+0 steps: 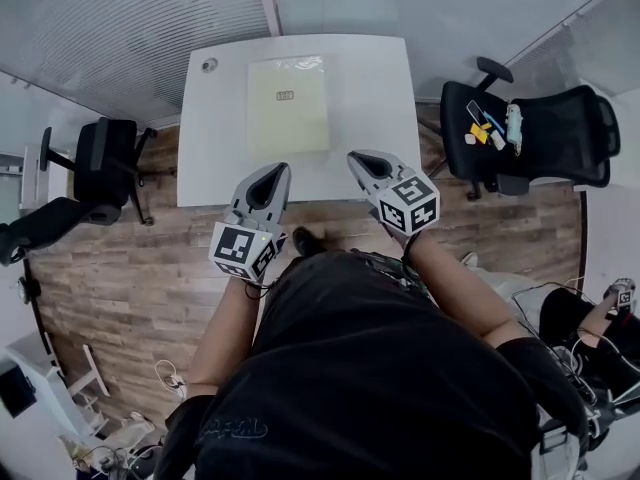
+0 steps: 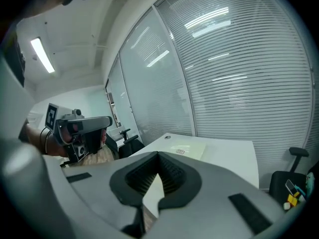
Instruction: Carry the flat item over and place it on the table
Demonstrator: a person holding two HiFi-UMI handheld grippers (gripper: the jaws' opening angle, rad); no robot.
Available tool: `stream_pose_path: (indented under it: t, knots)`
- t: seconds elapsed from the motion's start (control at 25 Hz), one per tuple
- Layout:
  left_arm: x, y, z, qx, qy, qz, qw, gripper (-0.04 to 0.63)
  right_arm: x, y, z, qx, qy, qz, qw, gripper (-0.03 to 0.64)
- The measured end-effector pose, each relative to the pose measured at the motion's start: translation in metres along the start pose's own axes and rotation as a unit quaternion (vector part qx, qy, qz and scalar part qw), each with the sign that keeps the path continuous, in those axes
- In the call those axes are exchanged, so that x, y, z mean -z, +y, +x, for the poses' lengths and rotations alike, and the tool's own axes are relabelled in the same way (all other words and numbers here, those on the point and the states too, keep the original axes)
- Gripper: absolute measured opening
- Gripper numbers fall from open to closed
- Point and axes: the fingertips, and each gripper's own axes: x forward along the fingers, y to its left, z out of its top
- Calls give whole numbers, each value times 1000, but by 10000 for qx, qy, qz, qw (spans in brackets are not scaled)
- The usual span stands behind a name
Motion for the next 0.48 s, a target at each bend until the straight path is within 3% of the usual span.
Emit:
stream_pose_path:
  t: [0.48]
  knots:
    - [10, -75, -8, -184, 33, 247, 9995, 14, 23, 12, -64, -308, -171, -113, 9993, 21]
